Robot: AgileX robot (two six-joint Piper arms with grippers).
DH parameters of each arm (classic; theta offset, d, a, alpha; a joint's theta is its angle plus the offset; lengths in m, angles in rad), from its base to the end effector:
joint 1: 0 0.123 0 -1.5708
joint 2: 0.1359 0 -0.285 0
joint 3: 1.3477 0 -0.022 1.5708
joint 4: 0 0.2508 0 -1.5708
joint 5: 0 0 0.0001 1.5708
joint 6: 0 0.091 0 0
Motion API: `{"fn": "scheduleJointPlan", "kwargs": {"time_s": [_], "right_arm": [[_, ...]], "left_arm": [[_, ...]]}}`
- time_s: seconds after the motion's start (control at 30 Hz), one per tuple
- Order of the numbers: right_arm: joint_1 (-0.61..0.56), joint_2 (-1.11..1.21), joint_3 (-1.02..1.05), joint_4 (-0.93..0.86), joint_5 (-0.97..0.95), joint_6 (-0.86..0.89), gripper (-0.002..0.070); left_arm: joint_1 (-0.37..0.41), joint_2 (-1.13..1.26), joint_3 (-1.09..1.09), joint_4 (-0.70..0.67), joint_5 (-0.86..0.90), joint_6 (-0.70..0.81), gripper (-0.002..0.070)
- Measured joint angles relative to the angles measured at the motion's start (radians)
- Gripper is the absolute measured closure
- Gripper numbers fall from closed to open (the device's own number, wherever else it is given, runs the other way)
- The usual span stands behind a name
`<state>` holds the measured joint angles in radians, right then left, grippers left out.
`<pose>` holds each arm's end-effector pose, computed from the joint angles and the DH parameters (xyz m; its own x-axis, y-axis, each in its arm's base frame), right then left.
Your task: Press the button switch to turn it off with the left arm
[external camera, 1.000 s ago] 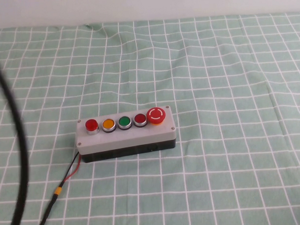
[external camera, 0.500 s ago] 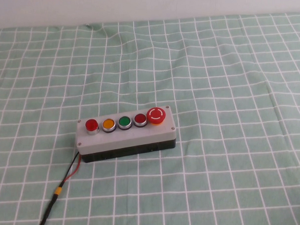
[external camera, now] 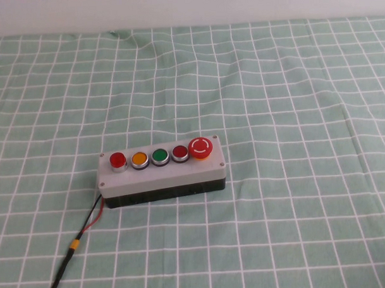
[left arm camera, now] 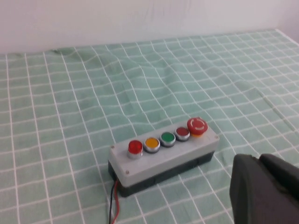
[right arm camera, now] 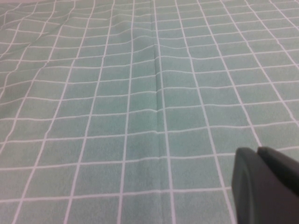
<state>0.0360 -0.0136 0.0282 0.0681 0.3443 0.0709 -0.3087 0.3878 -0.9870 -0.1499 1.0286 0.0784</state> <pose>0.0532 0.0040 0.1735 -0.2729 0.1248 -0.9539 -0.0216 0.9905 0.1358 0.0140 -0.0167 0.4115 -0.3150 0.1011 -0.9437 0.4165 0.9082 -0.0417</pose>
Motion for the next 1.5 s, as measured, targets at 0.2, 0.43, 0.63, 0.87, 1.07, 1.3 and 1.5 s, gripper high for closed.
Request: {"fn": "scheduleJointPlan", "kwargs": {"time_s": [0.2,0.43,0.63,0.87,1.07,1.3,1.5], "right_arm": [[0.000,0.000,0.000,0.000,0.000,0.000,0.0692],[0.000,0.000,0.000,0.000,0.000,0.000,0.0692],[0.000,0.000,0.000,0.000,0.000,0.000,0.0692],[0.000,0.000,0.000,0.000,0.000,0.000,0.0692],[0.000,0.000,0.000,0.000,0.000,0.000,0.0692],[0.000,0.000,0.000,0.000,0.000,0.000,0.0692],[0.000,0.000,0.000,0.000,0.000,0.000,0.0692]], "left_arm": [[0.000,-0.024,0.126,0.003,-0.210,0.000,0.0678],[0.026,-0.193,0.497,0.044,-0.580,0.000,0.0678],[0.042,-0.383,0.832,0.201,-0.735,-0.002,0.0677],[0.044,-0.397,1.009,0.251,-0.729,-0.010,0.0677],[0.044,-0.399,1.013,0.252,-0.638,-0.012,0.0678],[0.044,-0.399,1.013,0.252,-0.634,-0.035,0.0678],[0.044,-0.399,1.013,0.252,-0.634,-0.069,0.0678]]}}
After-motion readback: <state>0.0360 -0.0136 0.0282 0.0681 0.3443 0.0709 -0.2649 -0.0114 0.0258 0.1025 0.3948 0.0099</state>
